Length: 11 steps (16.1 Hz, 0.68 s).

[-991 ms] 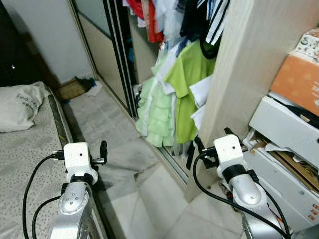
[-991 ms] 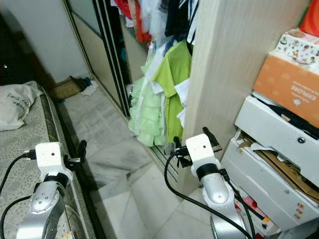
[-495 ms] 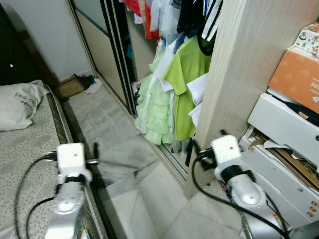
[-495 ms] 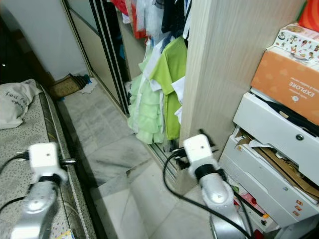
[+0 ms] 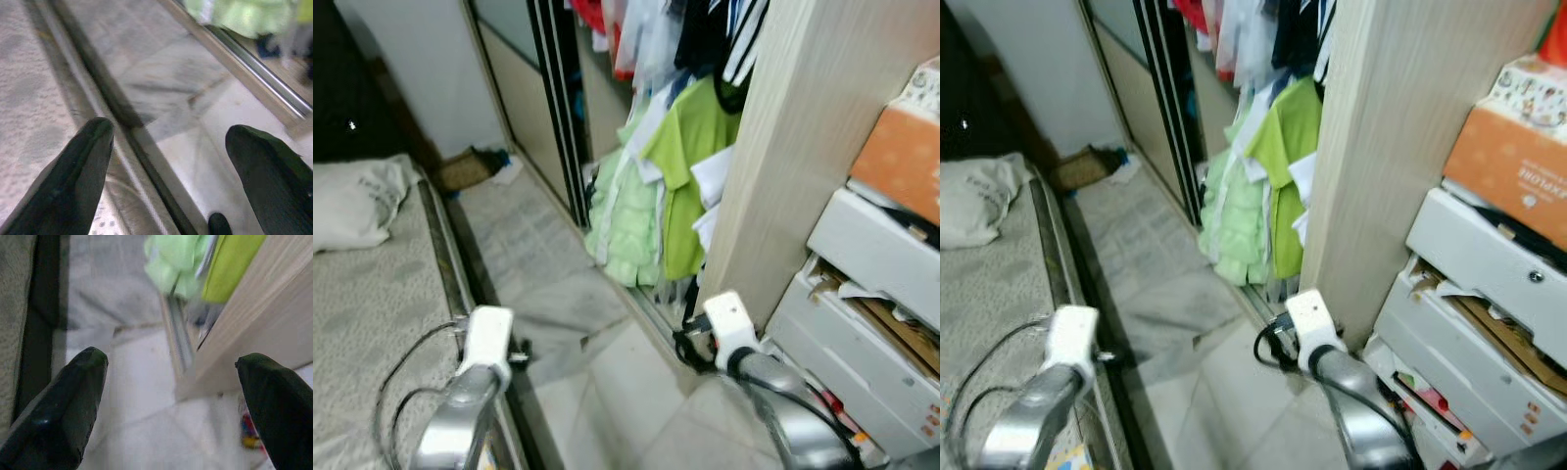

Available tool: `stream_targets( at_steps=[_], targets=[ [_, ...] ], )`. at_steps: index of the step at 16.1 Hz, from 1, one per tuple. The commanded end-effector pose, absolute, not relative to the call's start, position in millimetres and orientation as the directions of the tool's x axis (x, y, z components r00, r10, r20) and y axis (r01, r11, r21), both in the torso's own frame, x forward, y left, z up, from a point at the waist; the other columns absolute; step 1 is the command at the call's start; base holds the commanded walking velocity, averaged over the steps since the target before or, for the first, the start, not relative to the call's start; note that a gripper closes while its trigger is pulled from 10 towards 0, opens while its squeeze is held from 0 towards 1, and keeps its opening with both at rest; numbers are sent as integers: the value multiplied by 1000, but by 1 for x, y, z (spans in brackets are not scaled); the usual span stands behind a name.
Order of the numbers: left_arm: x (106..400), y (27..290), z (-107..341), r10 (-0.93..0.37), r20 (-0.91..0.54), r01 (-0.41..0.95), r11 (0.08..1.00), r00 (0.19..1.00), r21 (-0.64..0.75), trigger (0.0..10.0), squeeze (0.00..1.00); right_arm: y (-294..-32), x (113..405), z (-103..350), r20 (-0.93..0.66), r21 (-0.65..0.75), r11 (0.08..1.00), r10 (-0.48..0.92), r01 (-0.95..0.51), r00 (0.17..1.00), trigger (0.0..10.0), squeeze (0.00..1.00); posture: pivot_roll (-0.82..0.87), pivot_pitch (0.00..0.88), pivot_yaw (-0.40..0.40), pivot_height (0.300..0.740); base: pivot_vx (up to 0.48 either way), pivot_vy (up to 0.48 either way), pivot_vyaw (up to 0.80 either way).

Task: Clean up the room

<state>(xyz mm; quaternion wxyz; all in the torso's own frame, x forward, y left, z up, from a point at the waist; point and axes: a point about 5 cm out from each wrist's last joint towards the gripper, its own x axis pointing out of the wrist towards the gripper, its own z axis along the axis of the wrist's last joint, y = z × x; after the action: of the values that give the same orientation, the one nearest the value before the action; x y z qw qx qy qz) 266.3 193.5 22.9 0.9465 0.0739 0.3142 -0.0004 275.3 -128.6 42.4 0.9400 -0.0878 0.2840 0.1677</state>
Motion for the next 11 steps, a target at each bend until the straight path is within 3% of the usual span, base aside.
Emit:
stream_targets(
  at_steps=[1, 6, 11],
  targets=[
    [264, 193, 13, 24, -654, 86, 987, 756, 136, 10000, 0, -123, 275, 34, -603, -12, 931, 285, -366, 745, 10000, 0, -205, 15, 67, 740, 0, 0, 0],
    [283, 184, -6, -31, -757, 203, 970, 653, 136, 10000, 0, -114, 286, 1, -726, 56, 967, 210, -249, 655, 10000, 0, -222, 0, 97, 740, 0, 0, 0],
    [282, 169, -22, 5, -806, 161, 979, 592, 124, 10000, 0, -109, 294, -9, -751, -3, 982, 123, -190, 649, 10000, 0, -234, 0, 96, 740, 0, 0, 0]
  ],
)
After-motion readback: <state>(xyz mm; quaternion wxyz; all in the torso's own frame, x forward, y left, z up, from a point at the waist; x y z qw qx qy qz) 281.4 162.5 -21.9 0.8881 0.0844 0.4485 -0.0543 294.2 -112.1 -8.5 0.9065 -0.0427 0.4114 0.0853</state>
